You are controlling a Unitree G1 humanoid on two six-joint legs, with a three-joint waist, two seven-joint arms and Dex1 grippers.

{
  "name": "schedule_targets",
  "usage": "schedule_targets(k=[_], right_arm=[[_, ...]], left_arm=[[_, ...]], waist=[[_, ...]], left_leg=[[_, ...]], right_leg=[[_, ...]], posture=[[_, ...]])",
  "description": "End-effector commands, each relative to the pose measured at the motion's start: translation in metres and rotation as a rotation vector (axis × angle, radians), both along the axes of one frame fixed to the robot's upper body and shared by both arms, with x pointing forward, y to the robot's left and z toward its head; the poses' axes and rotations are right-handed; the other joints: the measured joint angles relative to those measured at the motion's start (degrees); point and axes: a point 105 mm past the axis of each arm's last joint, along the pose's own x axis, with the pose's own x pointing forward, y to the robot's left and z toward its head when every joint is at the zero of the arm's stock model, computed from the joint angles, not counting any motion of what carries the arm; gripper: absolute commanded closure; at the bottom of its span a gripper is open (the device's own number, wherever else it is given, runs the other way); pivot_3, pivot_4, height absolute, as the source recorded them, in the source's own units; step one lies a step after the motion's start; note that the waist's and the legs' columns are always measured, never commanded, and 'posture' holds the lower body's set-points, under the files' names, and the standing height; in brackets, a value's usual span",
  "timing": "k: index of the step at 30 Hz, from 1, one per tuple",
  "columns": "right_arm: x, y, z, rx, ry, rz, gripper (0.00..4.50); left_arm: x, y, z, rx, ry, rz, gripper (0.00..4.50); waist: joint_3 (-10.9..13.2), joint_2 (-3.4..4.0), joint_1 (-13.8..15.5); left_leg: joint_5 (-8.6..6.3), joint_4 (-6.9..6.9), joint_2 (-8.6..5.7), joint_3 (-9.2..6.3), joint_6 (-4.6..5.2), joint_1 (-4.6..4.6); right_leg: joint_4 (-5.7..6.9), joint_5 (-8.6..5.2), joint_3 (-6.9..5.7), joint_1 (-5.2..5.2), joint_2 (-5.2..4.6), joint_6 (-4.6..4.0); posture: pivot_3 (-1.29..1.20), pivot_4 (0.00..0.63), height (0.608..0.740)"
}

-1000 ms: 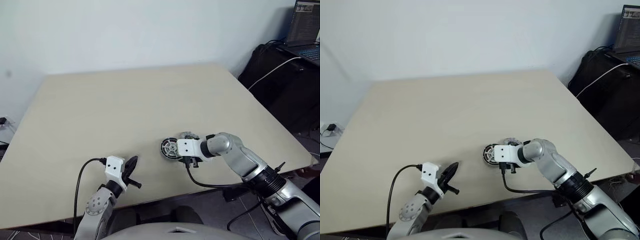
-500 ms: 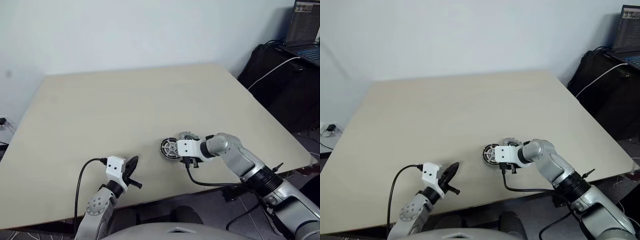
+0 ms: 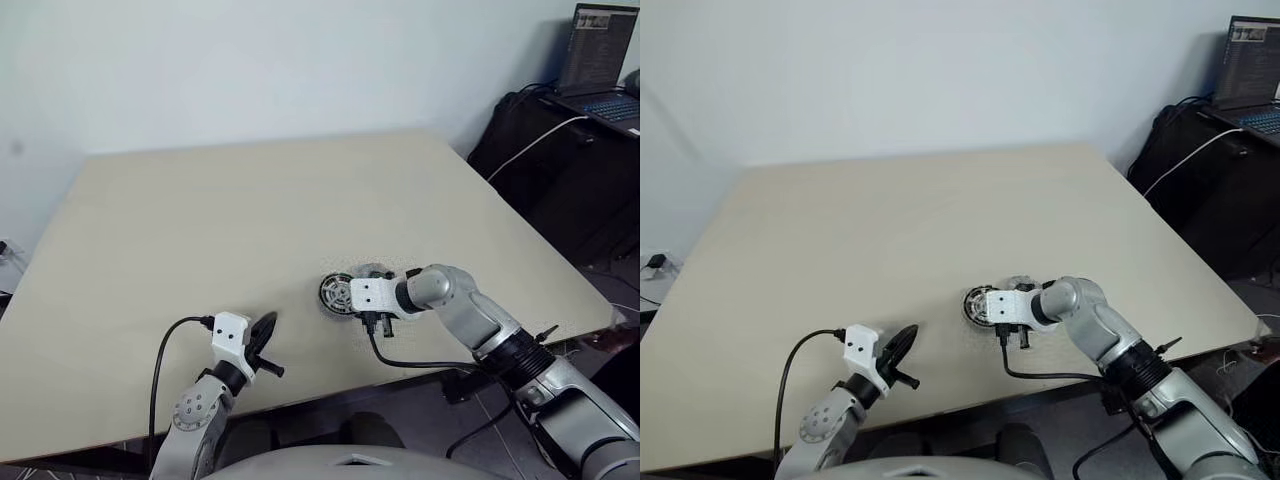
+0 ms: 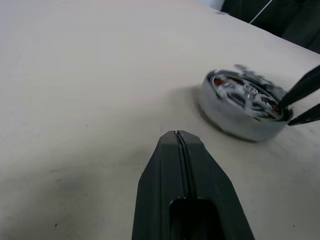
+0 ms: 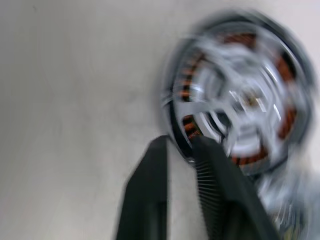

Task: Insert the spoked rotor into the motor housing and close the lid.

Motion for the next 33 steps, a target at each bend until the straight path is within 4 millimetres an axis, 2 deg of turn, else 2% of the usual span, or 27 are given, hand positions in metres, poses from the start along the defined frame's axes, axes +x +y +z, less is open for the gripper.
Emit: schedule_targets(k=[1,7,19,29,33], right_arm=[[0.006,-0.008,0.003,-0.017,-0.02,-0.031,4.4],[0.004,-0.009,0.007,0.012,-0.01,-0.044,4.4],[-0.024,0.001,0.03,0.143,0.142,-0.062,4.4],[-0.019,0.011,0.025,0.124,0.084,-0.021,4.4],[-0.008,0.015,0.024,0.093,0.014,0.005,4.4]], left_arm=[[0.006,-0.002,0.016,-0.026,-0.066,0.006,4.5],[0.006,-0.003,0.016,-0.028,-0.066,0.003,4.5],[0.007,-0.005,0.015,-0.034,-0.064,-0.003,4.5],[0.008,-0.006,0.016,-0.035,-0.068,-0.006,4.5],[0.008,-0.005,0.016,-0.034,-0.067,0.002,4.5]], waist=[[-0.01,0.04,0.2],[-0.01,0.04,0.32],[-0.02,0.12,0.87],[0.0,0.11,0.82],[0.01,0.11,0.67]], left_leg=[[0.0,0.0,-0.02,0.01,0.0,0.0],[-0.01,0.0,-0.04,-0.01,0.01,-0.06],[-0.05,-0.01,-0.14,-0.15,0.04,-0.57],[-0.03,0.0,-0.25,-0.15,0.01,-0.54],[-0.03,0.0,-0.29,-0.14,0.01,-0.52]], right_leg=[[0.0,0.0,0.01,0.0,-0.02,0.0],[-0.03,0.0,0.0,-0.03,-0.05,-0.02],[-0.06,-0.08,-0.06,-0.18,-0.04,-0.14],[-0.03,-0.07,-0.09,-0.18,-0.02,-0.12],[-0.03,-0.06,-0.08,-0.16,-0.02,-0.11]], posture=[[0.0,0.0,0.74],[0.0,0.0,0.74],[0.0,0.0,0.74],[0.0,0.0,0.74],[0.0,0.0,0.74]])
